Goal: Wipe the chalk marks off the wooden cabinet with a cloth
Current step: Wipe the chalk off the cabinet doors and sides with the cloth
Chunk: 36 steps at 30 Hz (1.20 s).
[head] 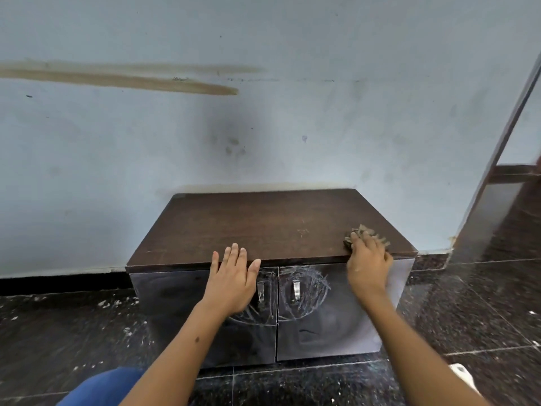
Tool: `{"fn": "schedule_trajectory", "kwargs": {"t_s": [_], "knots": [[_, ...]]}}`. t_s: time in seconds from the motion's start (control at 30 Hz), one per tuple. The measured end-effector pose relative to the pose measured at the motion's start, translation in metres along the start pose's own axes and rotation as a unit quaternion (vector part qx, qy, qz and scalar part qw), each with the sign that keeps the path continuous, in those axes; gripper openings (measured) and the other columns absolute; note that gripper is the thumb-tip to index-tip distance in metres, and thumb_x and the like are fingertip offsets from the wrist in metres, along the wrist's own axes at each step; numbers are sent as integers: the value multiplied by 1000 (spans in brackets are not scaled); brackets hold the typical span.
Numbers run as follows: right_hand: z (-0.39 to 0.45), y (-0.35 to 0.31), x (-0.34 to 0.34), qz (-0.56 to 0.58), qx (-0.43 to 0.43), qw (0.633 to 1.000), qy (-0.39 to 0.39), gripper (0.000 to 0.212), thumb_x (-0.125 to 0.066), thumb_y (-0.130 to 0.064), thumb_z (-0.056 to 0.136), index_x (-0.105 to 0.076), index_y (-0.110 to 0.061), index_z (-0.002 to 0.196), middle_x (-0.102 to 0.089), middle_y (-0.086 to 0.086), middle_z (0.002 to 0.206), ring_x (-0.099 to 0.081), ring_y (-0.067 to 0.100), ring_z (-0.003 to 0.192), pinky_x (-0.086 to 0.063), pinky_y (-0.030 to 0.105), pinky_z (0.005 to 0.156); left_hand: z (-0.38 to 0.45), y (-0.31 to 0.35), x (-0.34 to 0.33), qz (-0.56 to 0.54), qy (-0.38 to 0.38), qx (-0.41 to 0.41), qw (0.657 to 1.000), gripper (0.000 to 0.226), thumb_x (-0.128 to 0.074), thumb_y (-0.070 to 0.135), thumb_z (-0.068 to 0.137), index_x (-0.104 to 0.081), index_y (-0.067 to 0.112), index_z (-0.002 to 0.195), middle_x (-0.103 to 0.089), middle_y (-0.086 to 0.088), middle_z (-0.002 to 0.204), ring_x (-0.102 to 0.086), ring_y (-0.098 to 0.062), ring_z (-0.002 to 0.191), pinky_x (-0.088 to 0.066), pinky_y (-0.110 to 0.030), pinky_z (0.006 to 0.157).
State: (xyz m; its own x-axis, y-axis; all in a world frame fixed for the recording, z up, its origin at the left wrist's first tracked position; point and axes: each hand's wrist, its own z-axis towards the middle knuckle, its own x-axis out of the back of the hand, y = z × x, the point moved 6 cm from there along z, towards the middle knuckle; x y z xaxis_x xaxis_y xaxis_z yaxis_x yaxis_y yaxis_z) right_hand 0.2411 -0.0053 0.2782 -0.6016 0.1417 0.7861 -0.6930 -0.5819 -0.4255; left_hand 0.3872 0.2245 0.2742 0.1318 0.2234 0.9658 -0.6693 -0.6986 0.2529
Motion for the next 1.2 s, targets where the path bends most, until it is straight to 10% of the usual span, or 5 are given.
{"fn": "schedule_trajectory", "kwargs": {"t_s": [0.2,0.43,0.8,1.07,1.2], "knots": [[-56,-94,-29,74,167,983,36,47,-43,-4,76,-67,-16,114,-65,8,119,-60,26,111,-40,41,91,3,0,4,-6,30,-21,999,61,-8,44,100,-4,10,150,5,-4,158,10,-13,145,16,-34,113],[-82,-108,-47,107,348,928,76,45,-46,-11,88,-55,-19,131,-54,4,137,-43,20,127,-32,36,95,4,0,2,-67,46,-28,996,70,-2,50,91,-1,13,150,5,1,158,12,-6,143,19,-27,112],[-46,14,-33,249,64,935,245,36,-45,-11,97,-53,-7,132,-42,11,145,-28,26,140,-34,50,109,2,-9,0,-14,65,-62,996,91,14,66,78,-2,13,150,5,0,158,11,-6,143,20,-25,111],[-105,-86,-61,217,312,907,182,33,-58,-9,90,-58,-12,123,-46,9,127,-45,26,121,-39,38,103,7,1,2,-33,85,-65,994,95,15,64,73,-4,12,150,3,1,158,10,-6,143,20,-24,111],[-77,-39,-45,197,254,914,247,27,-46,-20,99,-65,-7,112,-47,9,121,-47,27,111,-40,36,95,8,-1,1,-32,78,-64,994,92,13,64,76,-4,12,150,3,0,158,11,-5,143,20,-24,111]]}}
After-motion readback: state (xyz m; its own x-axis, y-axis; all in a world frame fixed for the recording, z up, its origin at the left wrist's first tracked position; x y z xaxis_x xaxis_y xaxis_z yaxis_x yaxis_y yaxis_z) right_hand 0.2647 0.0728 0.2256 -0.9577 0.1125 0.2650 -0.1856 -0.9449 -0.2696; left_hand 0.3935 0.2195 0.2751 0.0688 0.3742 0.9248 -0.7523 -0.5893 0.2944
